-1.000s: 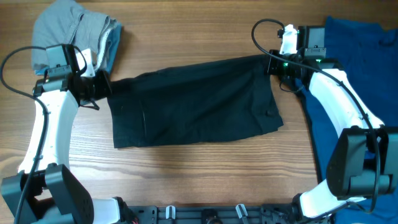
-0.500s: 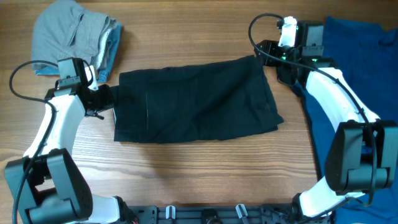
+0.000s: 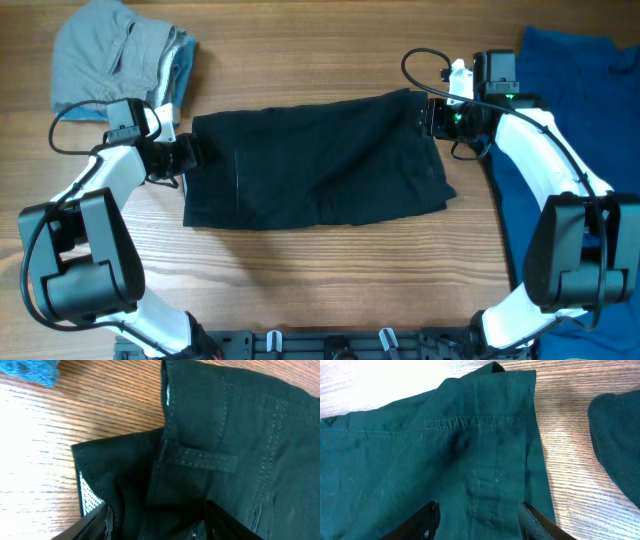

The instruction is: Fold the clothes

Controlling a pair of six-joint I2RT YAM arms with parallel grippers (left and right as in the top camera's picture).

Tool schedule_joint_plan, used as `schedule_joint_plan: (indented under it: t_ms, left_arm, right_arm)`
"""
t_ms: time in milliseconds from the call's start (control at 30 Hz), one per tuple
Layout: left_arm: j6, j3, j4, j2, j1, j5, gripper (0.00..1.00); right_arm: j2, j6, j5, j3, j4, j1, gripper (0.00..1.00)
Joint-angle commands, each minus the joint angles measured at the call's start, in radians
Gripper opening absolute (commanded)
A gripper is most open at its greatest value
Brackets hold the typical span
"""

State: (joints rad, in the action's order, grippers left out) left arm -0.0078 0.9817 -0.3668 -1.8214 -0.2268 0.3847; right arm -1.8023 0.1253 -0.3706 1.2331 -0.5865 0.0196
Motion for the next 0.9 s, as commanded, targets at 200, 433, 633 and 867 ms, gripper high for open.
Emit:
schedule_joint_plan:
  t_ms: [200,433,633,867]
  left_arm:
    - [0.03,-0.012,-0.033,-0.026,-0.005,0.169,0.51]
    - [0.032,0.013,-0.033,-0.006,-0.019,0.243,0.5]
    - [0.061,0.013,-0.033,-0.1,0.0,0.267,0.46]
    - [0.072,0.035,-0.008,-0.092,-0.009,0.329,0.13]
  right_arm:
    - [0.002,-0.02,-0.019,0.003,-0.005,-0.002,0.54]
    - [0.002,-0.02,-0.019,0.003,-0.005,-0.002,0.54]
    - [0.002,-0.018,-0.019,0.003,-0.005,-0.002,0.54]
    - [0.002,-0.018,-0.019,0.003,-0.002,-0.002,0.53]
